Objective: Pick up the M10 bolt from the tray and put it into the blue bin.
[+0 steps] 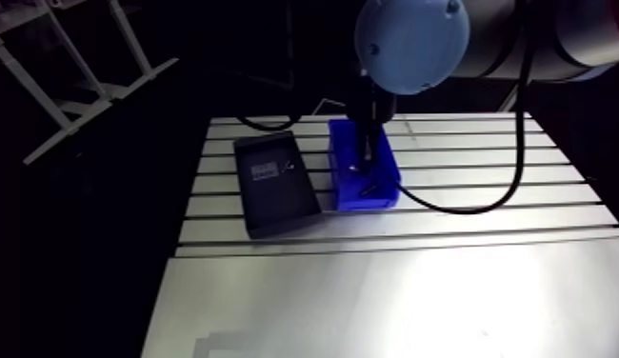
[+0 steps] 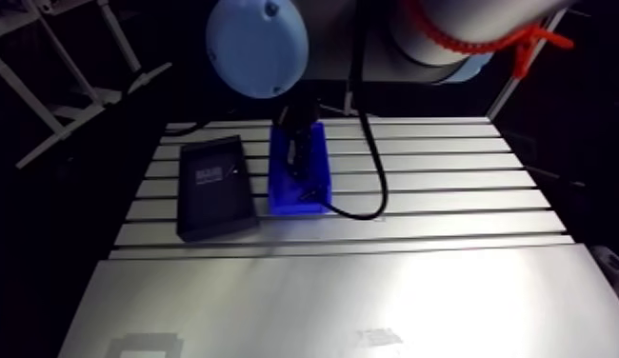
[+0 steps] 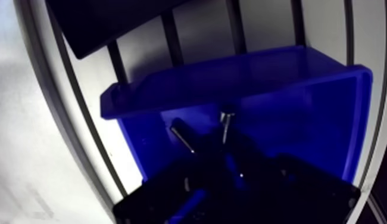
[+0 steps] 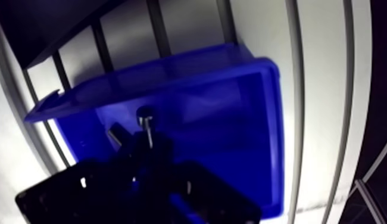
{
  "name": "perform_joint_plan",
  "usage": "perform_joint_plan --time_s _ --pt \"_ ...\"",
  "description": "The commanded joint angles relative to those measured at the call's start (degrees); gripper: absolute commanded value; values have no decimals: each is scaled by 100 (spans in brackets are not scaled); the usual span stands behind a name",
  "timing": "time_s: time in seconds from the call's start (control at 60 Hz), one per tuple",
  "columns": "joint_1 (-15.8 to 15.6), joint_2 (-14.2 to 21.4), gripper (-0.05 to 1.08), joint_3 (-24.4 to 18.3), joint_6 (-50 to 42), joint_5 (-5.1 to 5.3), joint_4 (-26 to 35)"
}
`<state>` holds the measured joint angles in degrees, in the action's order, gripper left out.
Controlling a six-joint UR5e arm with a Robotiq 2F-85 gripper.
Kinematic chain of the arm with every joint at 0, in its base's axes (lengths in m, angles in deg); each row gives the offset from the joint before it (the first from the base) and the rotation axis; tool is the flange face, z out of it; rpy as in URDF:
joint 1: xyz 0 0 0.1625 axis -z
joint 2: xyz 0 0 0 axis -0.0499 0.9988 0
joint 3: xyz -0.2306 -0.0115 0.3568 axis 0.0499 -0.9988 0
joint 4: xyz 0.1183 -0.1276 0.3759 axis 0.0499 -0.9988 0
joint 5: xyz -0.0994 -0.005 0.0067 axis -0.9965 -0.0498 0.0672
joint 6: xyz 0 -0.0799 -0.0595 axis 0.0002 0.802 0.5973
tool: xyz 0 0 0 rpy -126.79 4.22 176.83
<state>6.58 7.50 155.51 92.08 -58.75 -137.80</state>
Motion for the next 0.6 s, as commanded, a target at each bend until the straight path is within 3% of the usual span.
perform_joint_plan --time_s 0.017,0.15,0.367,0.6 --pt "-3 -5 17 8 -88 -14 -10" --pt "-46 4 1 0 -92 3 -46" --pt "-72 146 1 -18 -91 3 -38" --pt "-74 580 1 -85 -236 -14 95"
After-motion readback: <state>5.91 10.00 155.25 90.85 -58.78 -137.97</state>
